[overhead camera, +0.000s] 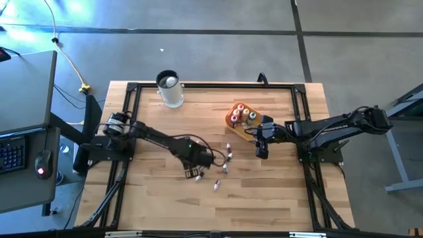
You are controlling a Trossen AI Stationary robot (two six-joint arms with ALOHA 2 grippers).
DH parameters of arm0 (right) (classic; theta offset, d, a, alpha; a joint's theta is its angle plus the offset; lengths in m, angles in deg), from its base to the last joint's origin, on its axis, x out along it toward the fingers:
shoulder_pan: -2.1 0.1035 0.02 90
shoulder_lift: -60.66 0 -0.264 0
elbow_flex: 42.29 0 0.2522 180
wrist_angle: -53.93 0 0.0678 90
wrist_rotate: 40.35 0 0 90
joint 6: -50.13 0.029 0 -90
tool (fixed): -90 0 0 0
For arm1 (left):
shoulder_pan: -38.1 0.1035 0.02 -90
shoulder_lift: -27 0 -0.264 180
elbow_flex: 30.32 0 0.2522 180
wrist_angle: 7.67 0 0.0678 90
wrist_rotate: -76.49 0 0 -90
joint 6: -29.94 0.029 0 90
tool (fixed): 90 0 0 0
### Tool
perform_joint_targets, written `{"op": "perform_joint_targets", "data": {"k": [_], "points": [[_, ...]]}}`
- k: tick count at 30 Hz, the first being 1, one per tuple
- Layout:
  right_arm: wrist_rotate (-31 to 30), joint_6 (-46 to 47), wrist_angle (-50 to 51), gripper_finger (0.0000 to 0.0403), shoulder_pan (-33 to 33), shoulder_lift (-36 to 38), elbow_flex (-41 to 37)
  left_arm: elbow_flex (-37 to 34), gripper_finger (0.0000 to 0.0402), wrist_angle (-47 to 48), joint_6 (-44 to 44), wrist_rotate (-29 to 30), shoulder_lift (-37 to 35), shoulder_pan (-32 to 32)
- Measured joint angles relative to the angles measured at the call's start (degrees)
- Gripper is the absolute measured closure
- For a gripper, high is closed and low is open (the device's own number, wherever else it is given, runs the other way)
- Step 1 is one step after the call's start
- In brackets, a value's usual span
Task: Pick & Place food coloring
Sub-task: Put the small pink food coloring bottle into the yellow bin
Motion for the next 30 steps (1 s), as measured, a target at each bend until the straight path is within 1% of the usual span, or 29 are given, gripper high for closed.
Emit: {"op": "perform_joint_targets", "data": {"k": [4,8,10,14,18,22,24,27,30], "points": [[0.7,0.0,0.0,0.0248,0.0,0.0,0.0,-2.4,0.0260,-5.8,2.2,-3.4,0.0,1.4],[2.9,0.1,0.0,0.0247,0.0,0.0,0.0,-5.0,0.0260,-10.6,2.5,-4.7,-0.1,1.7],[5.2,1.1,0.0,0.0250,0.0,0.0,0.0,-6.4,0.0260,-12.3,2.3,-4.5,-0.4,1.7],[12.1,1.7,0.0,0.0261,0.6,0.0,0.0,-7.0,0.0264,-12.4,0.9,-3.5,-0.4,1.6],[15.8,3.7,0.0,0.0281,3.5,0.8,0.0,-7.0,0.0293,-12.4,0.9,-3.6,-0.4,1.6],[19.2,6.5,-0.1,0.0305,8.0,3.9,0.0,-7.0,0.0330,-12.7,0.7,-3.6,-0.3,1.6],[21.8,8.8,0.0,0.0316,10.7,6.1,0.0,-6.3,0.0341,-12.9,-0.1,-3.5,-0.2,1.6],[26.0,11.9,0.0,0.0329,15.0,9.6,0.0,-1.9,0.0342,-13.2,-0.1,-2.8,0.5,1.6],[26.3,14.2,0.0,0.0337,19.6,13.4,0.0,3.9,0.0337,-14.3,3.2,0.8,0.1,1.6]]}}
